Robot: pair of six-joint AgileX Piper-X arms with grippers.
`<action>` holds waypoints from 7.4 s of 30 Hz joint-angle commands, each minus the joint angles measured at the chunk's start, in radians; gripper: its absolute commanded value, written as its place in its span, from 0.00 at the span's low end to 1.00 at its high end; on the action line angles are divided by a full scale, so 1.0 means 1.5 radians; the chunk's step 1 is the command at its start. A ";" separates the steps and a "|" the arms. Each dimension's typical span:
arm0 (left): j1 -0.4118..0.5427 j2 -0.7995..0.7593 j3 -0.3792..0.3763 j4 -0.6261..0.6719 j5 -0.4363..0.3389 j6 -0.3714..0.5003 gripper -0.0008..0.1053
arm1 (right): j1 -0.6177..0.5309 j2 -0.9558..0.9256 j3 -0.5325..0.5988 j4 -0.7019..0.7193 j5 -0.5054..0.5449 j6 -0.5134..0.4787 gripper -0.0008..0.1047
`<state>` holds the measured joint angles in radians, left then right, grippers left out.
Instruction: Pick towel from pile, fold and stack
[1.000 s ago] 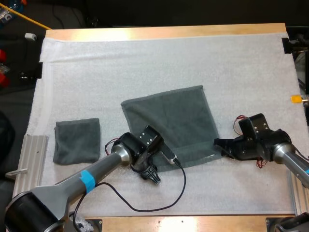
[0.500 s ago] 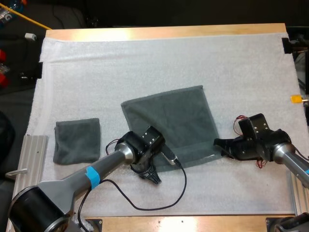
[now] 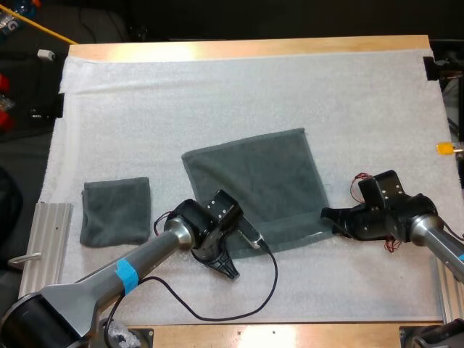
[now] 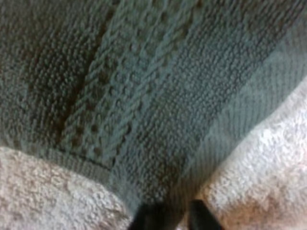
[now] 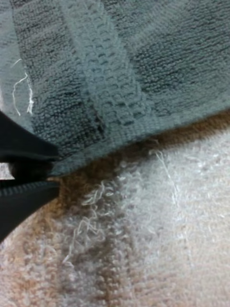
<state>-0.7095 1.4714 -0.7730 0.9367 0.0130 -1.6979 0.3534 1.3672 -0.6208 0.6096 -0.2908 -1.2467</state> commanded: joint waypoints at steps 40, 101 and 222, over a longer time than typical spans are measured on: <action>0.080 -0.018 0.063 -0.117 0.163 -0.159 0.01 | -0.001 -0.020 -0.002 0.024 -0.003 -0.009 0.01; 0.361 -0.031 0.061 -0.367 0.434 -0.251 0.57 | -0.001 0.026 -0.002 -0.426 -0.004 0.338 0.55; 0.367 -0.438 0.061 0.069 0.480 -0.093 0.55 | 0.240 0.162 -0.502 0.107 0.252 -0.168 0.68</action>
<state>-0.1614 0.8206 -0.6785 1.0434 0.7119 -1.8212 0.7220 1.6183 -1.3671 0.7486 0.0760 -1.4883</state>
